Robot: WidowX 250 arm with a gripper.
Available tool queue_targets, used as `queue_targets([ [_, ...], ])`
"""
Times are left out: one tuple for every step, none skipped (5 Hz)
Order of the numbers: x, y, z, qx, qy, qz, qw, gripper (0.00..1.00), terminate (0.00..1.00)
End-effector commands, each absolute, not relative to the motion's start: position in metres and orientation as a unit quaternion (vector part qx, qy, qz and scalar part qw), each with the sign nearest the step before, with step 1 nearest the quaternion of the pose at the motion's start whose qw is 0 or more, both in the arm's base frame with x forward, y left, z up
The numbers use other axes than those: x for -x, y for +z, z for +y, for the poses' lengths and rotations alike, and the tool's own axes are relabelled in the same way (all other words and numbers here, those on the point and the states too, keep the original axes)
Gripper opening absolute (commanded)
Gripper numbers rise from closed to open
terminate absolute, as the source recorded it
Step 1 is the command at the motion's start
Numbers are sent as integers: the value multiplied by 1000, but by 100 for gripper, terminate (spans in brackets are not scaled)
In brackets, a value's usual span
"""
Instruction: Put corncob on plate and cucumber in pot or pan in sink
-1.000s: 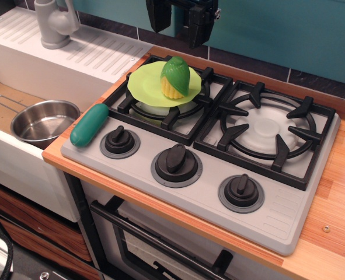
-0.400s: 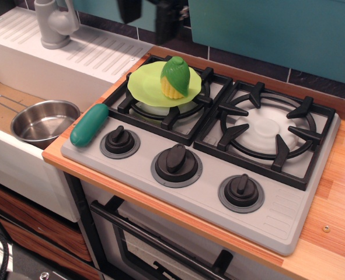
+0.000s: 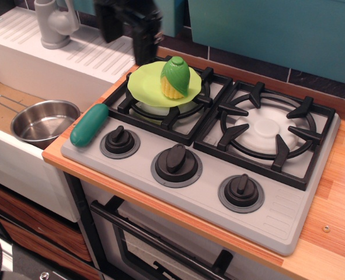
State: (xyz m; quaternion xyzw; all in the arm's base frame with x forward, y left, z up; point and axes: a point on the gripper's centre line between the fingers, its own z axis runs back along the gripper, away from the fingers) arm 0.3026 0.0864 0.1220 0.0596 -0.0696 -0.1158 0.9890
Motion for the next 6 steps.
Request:
queue_targets([
  [-282, 120, 100, -85, -89, -110, 986, 100, 0],
  [-272, 110, 104, -90, -70, -106, 988, 100, 0],
  [-261, 98, 108, -87, -58, -103, 989, 100, 0],
  [-253, 92, 111, -103, -45, -97, 989, 100, 0],
  [-246, 91, 114, -119, -28, -87, 989, 100, 0],
  [-246, 88, 115, -111, -27, -93, 989, 100, 0],
])
